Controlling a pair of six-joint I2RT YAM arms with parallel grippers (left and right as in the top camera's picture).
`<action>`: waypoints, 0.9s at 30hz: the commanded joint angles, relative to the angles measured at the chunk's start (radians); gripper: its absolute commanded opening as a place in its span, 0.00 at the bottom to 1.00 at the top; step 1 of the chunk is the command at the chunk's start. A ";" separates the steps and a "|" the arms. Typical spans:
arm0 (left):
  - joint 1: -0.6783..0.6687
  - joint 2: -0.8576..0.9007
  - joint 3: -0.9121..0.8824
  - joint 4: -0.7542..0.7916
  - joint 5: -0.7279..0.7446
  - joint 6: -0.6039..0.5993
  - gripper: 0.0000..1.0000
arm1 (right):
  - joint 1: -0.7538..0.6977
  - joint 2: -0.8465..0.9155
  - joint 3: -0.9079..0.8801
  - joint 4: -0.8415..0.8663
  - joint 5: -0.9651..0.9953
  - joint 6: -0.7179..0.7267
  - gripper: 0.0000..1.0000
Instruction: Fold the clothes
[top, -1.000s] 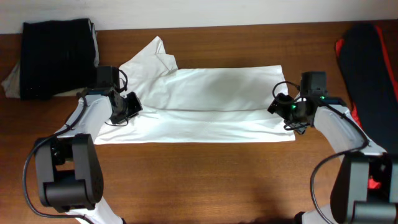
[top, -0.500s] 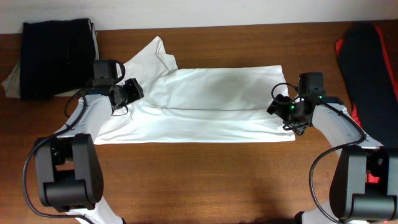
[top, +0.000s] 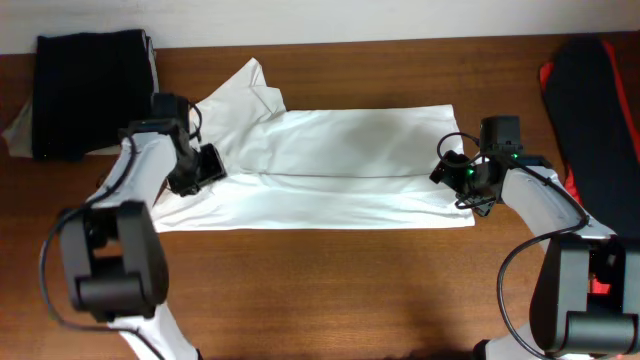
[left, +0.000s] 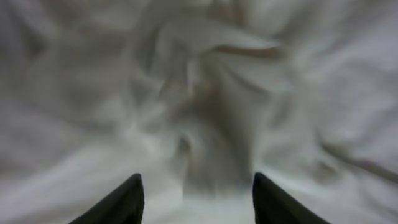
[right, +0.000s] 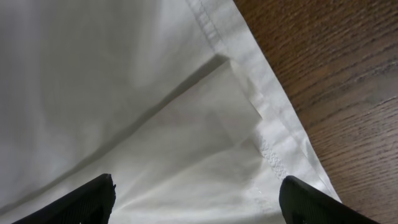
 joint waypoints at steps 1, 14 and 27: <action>0.005 0.056 -0.011 0.050 0.025 0.013 0.53 | 0.006 0.005 -0.010 0.002 0.013 0.001 0.88; 0.005 0.057 -0.008 0.174 0.086 0.012 0.47 | 0.006 0.005 -0.010 0.002 0.029 0.002 0.88; 0.005 0.057 0.006 0.468 0.129 -0.145 0.48 | 0.006 0.072 -0.010 0.013 0.028 0.002 0.88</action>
